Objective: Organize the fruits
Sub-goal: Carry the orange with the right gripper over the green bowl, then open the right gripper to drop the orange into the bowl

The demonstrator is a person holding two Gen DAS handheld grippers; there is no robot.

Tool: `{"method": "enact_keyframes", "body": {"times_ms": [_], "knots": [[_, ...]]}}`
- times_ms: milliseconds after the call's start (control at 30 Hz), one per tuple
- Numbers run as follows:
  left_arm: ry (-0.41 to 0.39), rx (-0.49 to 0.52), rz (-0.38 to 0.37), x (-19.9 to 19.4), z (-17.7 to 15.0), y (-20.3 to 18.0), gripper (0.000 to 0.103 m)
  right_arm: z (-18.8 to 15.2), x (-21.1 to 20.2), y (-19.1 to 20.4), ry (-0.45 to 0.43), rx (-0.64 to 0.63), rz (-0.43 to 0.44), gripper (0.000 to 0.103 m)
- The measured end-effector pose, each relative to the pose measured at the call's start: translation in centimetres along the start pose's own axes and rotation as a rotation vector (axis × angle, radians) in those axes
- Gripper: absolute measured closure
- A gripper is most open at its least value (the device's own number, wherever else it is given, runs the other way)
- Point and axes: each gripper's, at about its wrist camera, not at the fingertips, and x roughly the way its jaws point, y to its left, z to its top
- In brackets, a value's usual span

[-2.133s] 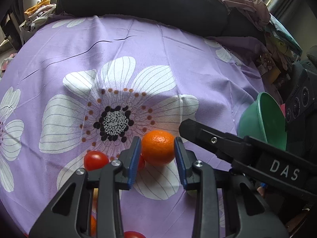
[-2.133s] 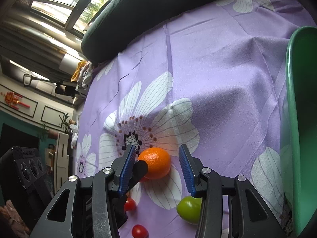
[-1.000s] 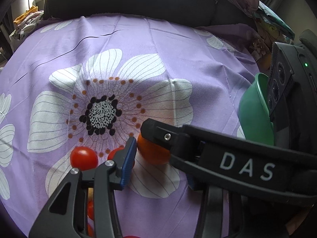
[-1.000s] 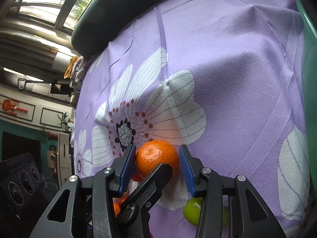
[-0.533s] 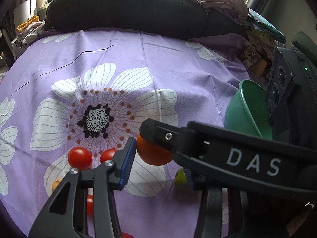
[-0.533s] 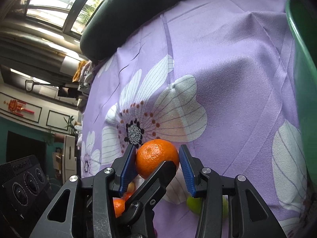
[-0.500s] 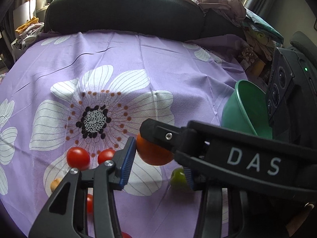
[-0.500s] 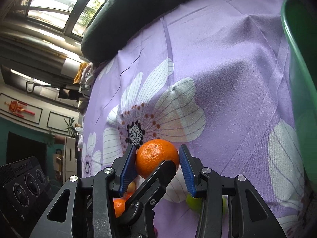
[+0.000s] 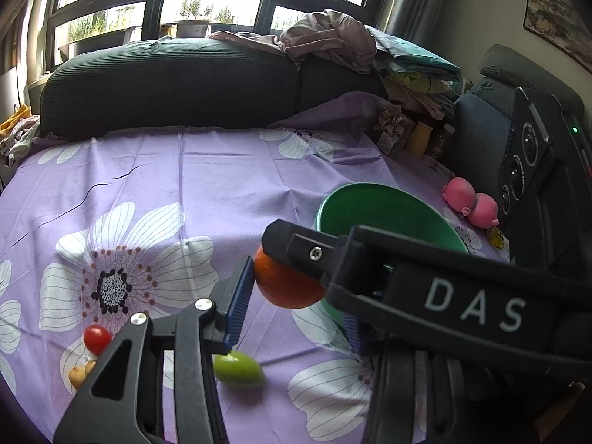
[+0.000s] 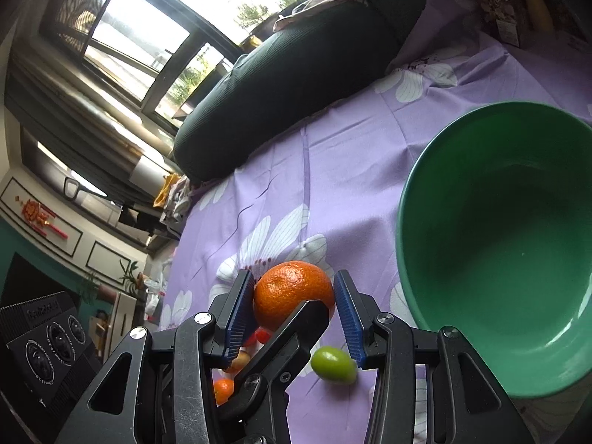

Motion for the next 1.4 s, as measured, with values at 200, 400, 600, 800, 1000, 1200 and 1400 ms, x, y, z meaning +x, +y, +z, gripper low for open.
{"method": "enact_keyframes", "body": {"times_ms": [200,400,600,800,1000,1200,1400], "knots": [[0.008,0.097,-0.112,2.2,1.0,-4.2,0.059,1.3,-3.7,-3.2,-0.108,0.059,-0.064,0.056],[0.071,0.130,-0.184,5.3,0.8,-7.2,0.059,1.8,-5.2,-6.9,-0.136,0.146,-0.132,0.056],[0.141,0.075,-0.237,7.5,0.4,-7.8,0.060,1.9,-5.7,-8.7,-0.145,0.189,-0.231,0.056],[0.082,-0.044,-0.143,4.3,1.1,-4.0,0.059,2.5,-6.6,-8.0,-0.284,0.144,-0.406,0.051],[0.070,-0.206,-0.020,-0.3,0.1,2.8,0.055,3.1,-5.7,-7.4,-0.359,0.006,-0.652,0.048],[0.083,-0.294,0.067,-2.0,-2.6,7.2,0.054,2.9,-3.3,-6.8,-0.335,-0.066,-0.771,0.048],[0.074,-0.311,0.137,-2.7,-3.0,10.2,0.054,2.2,-1.0,-6.3,-0.258,-0.137,-0.845,0.048]]}}
